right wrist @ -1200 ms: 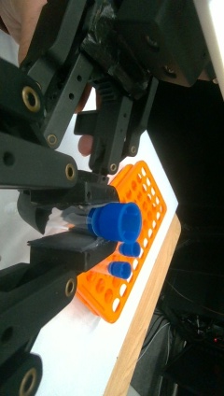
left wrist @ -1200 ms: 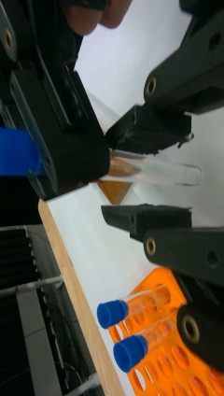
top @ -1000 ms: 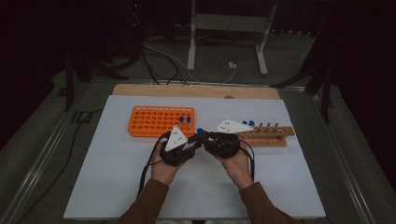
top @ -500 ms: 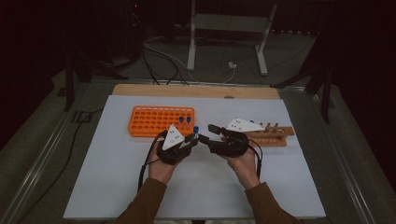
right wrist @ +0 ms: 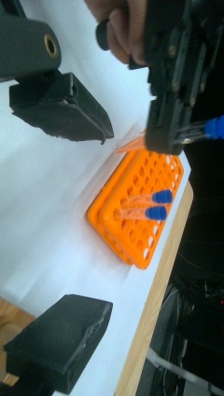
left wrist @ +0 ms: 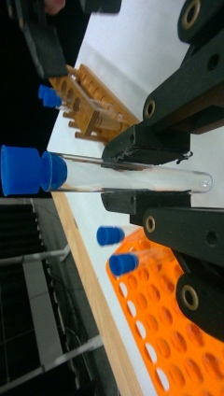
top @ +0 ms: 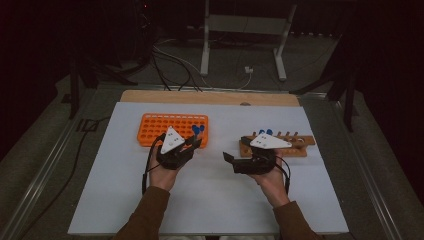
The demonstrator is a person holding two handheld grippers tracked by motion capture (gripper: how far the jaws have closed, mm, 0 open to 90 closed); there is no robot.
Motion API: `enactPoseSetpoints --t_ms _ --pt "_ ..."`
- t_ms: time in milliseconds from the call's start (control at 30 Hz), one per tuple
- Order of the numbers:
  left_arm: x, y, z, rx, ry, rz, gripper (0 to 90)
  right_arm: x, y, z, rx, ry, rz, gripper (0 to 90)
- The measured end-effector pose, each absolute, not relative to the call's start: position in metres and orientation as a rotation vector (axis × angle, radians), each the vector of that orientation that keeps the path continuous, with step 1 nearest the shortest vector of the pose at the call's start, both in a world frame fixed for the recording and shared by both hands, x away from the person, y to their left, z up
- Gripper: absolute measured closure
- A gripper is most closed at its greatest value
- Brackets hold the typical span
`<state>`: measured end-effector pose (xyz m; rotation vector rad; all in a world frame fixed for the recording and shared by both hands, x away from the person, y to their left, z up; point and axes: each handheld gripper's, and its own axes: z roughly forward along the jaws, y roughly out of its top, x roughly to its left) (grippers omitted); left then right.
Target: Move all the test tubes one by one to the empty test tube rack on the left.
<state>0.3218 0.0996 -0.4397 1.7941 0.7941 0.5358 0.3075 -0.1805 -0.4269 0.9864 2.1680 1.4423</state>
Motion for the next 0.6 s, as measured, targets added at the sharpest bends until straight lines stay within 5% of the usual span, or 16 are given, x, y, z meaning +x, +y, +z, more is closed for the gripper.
enactPoseSetpoints --t_ms 600 --pt "0.342 0.118 -0.438 1.753 0.858 0.595 77.8 0.292 -0.219 -0.442 1.021 2.153 1.385 1.6"
